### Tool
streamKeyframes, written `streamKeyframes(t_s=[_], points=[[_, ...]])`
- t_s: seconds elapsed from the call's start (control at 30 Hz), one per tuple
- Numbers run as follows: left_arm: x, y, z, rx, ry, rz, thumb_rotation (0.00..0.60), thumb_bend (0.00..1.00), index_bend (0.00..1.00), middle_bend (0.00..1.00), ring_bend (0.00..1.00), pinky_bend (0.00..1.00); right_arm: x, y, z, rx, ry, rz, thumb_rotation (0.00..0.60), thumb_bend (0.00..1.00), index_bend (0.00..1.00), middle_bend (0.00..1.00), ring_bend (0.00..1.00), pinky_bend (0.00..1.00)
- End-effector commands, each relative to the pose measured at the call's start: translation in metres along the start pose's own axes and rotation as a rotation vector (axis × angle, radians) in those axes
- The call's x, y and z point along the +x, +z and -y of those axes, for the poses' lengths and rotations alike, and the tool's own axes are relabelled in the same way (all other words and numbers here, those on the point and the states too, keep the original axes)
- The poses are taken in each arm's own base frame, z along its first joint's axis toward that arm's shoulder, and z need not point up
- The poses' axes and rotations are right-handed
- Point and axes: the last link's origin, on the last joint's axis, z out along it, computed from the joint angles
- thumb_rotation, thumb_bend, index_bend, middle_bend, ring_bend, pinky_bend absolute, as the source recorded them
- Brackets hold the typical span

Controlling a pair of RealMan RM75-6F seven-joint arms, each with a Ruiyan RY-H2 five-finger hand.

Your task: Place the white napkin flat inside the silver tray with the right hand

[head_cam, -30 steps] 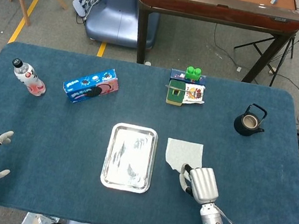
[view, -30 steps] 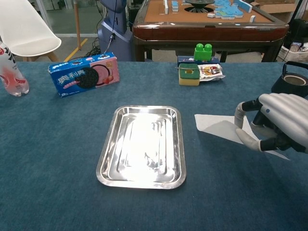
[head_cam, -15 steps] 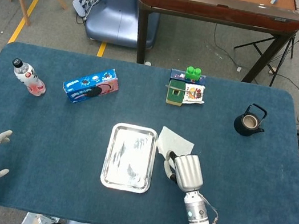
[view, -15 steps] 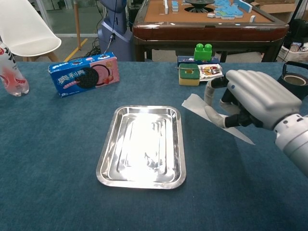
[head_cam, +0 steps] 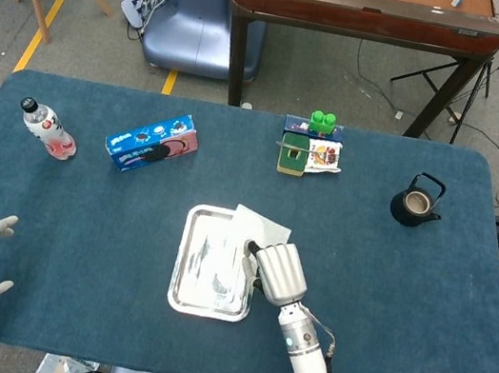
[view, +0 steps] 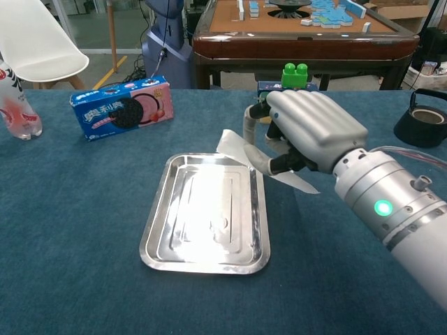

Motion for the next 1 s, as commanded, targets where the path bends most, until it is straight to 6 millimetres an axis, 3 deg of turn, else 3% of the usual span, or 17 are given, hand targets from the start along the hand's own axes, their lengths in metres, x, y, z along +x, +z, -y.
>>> streamKeyframes(t_s=[0.03,0.3,1.0], points=[[0.0,0.0,0.0,0.0,-0.002,-0.001,0.6,0.01,0.13,0.3,0.18,0.34,-0.001,0.004,0.01,0.021,0.008,0.004,0.6,0.5,0.6,1.0,1.0,1.0],[0.002,-0.001,0.0,-0.003,-0.005,-0.003,0.6,0.01,0.13,0.3,0.18,0.34,-0.005,0.008,0.035,0.04,0.023,0.023,0.6,0.5,0.61,1.0,1.0,1.0],[0.002,-0.002,-0.001,-0.01,-0.014,0.001,0.6,0.01,0.13,0.3,0.18,0.34,-0.018,0.012,0.071,-0.072,0.07,0.047,0.6,0.53,0.61,1.0,1.0,1.0]])
